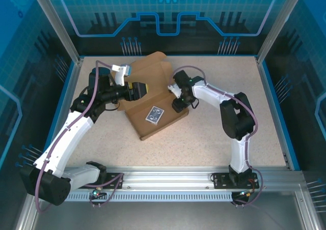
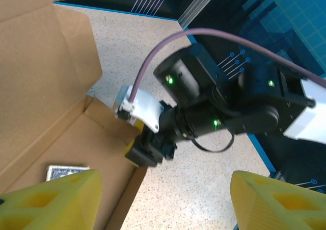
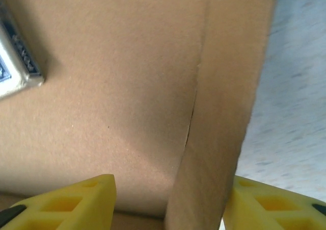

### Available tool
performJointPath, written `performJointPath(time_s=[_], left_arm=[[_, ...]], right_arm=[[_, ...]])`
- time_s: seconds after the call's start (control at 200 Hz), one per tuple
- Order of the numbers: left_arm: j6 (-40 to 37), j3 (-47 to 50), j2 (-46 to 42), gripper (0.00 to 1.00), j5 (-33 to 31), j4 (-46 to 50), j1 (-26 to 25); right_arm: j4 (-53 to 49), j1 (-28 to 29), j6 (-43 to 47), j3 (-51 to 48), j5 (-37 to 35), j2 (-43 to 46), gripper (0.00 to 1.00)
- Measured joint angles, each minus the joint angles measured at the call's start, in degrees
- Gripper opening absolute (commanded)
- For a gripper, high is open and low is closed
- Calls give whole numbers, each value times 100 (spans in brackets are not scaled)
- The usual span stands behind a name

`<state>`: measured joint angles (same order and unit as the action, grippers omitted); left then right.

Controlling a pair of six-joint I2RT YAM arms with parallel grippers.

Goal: Fold the paper box

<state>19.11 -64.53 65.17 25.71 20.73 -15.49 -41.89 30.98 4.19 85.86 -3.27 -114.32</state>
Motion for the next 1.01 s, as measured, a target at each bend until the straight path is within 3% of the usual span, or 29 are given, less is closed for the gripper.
performJointPath(time_s=[0.2,0.675,1.006], left_arm=[[0,0,0,69,0,0,0],[0,0,0,69,0,0,0],[0,0,0,69,0,0,0]], right_arm=[[164,98,-393,-214,20,118,47],[328,-2,-1447,304,-417,-304,26],[411,-264,-1668,-232,-605,-31,24]])
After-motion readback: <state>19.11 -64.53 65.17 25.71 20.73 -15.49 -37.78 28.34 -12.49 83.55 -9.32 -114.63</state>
